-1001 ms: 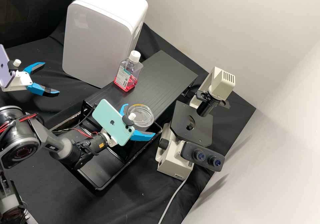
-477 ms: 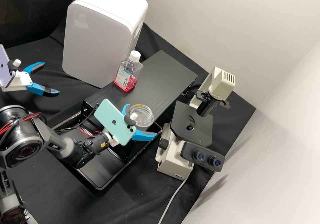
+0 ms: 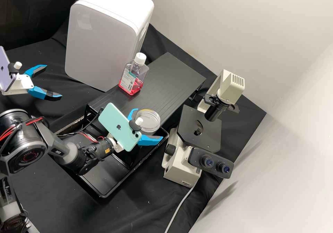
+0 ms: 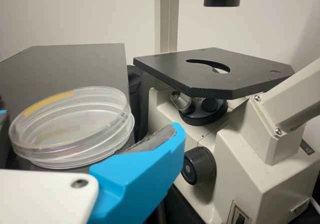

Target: Place the lid on the petri dish

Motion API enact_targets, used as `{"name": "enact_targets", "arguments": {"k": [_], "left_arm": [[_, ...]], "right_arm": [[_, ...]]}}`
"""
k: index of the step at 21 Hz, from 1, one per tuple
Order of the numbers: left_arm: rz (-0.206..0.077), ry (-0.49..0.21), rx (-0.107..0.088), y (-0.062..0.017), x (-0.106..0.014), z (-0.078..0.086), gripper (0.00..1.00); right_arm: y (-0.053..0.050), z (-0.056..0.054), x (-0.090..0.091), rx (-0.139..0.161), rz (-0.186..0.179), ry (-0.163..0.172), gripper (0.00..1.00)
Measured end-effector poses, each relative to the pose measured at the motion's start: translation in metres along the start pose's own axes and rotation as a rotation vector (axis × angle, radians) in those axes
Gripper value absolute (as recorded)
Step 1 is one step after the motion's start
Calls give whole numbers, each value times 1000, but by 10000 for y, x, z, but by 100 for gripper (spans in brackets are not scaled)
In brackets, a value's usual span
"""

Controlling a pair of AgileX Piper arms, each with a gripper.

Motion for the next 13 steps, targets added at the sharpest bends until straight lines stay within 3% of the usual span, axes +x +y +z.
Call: {"name": "enact_targets", "arguments": {"k": [13], "left_arm": [[0, 0, 0, 0, 0, 0, 100]], "right_arm": [[3, 1, 0, -5, 4, -1, 0]]}}
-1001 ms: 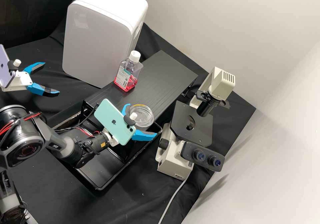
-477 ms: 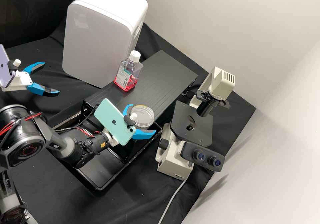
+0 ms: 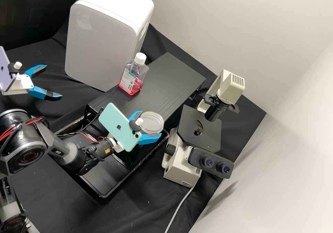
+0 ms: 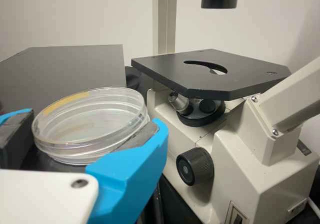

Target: Place the lid on the petri dish

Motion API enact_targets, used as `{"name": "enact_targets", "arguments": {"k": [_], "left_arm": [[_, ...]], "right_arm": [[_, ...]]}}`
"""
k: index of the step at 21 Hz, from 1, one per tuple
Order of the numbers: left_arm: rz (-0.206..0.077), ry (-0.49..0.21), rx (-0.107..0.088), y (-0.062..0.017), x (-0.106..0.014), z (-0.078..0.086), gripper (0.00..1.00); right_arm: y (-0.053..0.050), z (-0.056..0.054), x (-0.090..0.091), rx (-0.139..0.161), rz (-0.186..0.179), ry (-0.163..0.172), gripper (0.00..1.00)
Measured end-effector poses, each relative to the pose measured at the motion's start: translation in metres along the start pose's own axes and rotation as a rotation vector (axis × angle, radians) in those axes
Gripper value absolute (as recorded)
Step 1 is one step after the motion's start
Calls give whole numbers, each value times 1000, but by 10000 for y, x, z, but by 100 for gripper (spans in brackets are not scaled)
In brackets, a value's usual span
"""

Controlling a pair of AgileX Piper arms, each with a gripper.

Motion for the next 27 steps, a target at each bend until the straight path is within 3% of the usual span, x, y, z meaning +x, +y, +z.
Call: {"name": "enact_targets", "arguments": {"k": [9, 13, 17, 21, 27], "left_arm": [[1, 7, -1, 4, 7, -16, 100], [2, 12, -3, 6, 9, -24, 100], [2, 12, -3, 6, 9, -24, 100], [3, 22, -6, 10, 14, -41, 100], [4, 28, -7, 12, 18, -51, 100]], "right_arm": [[-71, -49, -16, 8, 6, -9, 0], [-158, -139, -125, 3, -1, 20, 0], [-259, -232, -218, -6, -39, 65, 0], [-311, -247, -275, -6, -58, 74, 0], [-309, -238, -285, -9, -56, 77, 0]]}}
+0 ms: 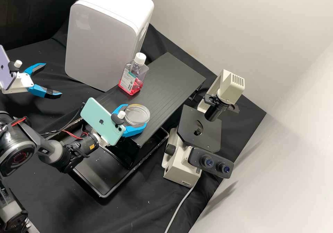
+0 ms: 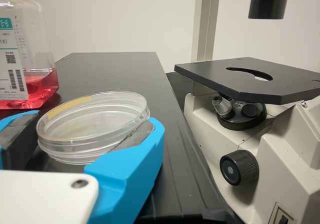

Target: Place the lid on the petri dish

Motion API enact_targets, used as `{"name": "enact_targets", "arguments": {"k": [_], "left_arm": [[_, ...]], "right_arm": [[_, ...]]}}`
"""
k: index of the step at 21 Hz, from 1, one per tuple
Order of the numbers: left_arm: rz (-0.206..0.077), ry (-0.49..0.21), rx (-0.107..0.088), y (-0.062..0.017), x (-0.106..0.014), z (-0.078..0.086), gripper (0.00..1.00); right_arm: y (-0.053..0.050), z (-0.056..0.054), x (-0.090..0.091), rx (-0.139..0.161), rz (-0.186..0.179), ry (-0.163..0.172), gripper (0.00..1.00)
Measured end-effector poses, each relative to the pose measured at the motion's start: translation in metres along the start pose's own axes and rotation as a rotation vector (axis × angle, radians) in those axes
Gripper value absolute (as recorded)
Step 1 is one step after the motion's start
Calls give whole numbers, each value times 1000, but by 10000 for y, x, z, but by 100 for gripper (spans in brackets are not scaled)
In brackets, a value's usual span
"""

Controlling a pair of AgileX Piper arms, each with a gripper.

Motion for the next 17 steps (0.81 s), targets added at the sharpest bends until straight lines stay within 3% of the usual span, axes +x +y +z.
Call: {"name": "enact_targets", "arguments": {"k": [7, 13, 14, 17], "left_arm": [[0, 0, 0, 0, 0, 0, 100], [3, -1, -2, 7, 7, 8, 100], [5, -2, -3, 10, 11, 11, 100], [6, 4, -7, 13, 14, 9, 100]], "right_arm": [[30, 50, -43, -24, -3, 5, 0], [63, 63, -109, -27, 11, 1, 0], [63, 63, -109, -27, 11, 1, 100], [59, 67, -114, -27, 9, 0, 100]]}}
